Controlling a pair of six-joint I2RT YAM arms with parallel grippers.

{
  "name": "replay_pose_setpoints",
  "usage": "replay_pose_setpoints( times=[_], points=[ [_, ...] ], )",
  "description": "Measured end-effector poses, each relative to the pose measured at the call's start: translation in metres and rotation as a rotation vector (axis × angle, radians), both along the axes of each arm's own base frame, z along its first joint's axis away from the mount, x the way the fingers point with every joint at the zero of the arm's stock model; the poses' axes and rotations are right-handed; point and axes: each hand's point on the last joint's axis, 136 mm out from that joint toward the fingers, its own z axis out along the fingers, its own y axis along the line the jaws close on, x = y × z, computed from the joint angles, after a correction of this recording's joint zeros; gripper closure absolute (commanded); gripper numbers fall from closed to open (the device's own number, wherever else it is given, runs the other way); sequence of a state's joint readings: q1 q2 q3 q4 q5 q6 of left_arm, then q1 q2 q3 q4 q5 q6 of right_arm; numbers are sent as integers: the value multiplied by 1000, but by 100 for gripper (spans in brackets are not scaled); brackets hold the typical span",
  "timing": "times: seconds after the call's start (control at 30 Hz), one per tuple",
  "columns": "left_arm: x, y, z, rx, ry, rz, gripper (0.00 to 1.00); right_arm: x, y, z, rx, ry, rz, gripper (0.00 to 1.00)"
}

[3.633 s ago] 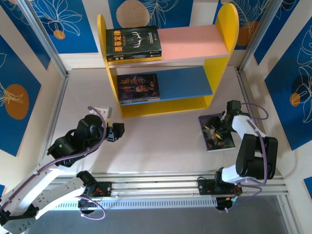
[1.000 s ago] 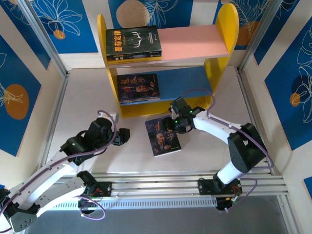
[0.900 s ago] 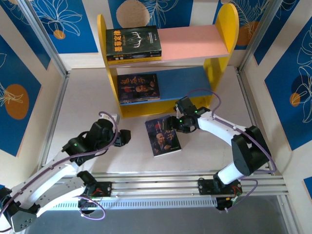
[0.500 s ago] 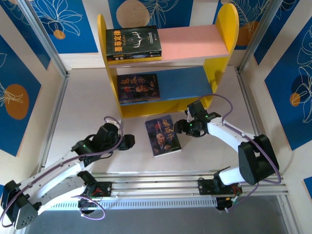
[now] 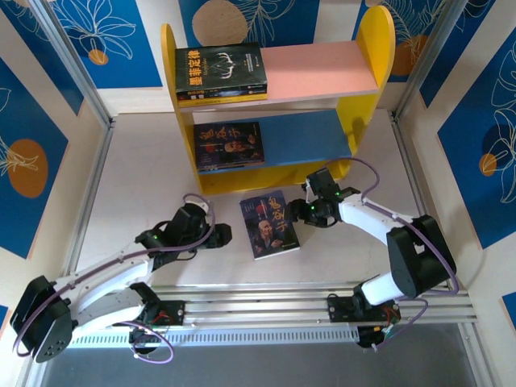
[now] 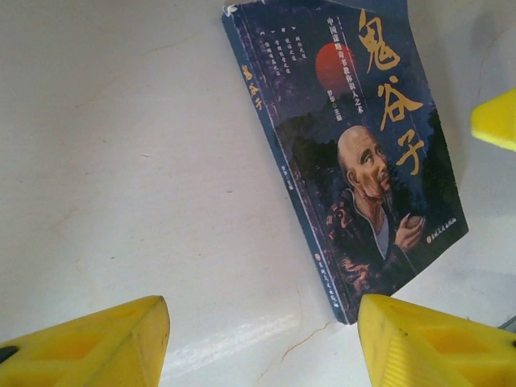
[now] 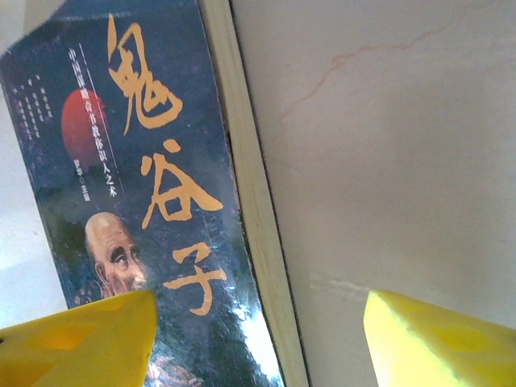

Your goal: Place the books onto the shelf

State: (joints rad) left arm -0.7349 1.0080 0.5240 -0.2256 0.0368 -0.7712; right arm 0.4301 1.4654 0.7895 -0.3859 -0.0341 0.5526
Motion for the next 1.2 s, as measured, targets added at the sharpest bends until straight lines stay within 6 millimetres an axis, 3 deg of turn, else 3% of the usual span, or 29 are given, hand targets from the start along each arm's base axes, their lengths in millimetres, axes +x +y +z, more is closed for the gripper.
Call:
replay_pose_setpoints(
  times=[0.33, 0.6, 0.97, 1.2],
  points=[
    [4, -12, -12, -35, 32, -6, 37, -12, 16, -25, -30, 57, 58, 34],
    [8, -19, -29, -39, 72, 9, 39, -13, 29, -25, -51, 43, 79, 37],
    [12, -23, -40, -35, 83, 13, 39, -27, 68, -25, -25, 43, 169, 39],
    [11, -20, -51, -11, 104, 20, 39, -34, 81, -26, -3, 53, 199, 42]
  ],
)
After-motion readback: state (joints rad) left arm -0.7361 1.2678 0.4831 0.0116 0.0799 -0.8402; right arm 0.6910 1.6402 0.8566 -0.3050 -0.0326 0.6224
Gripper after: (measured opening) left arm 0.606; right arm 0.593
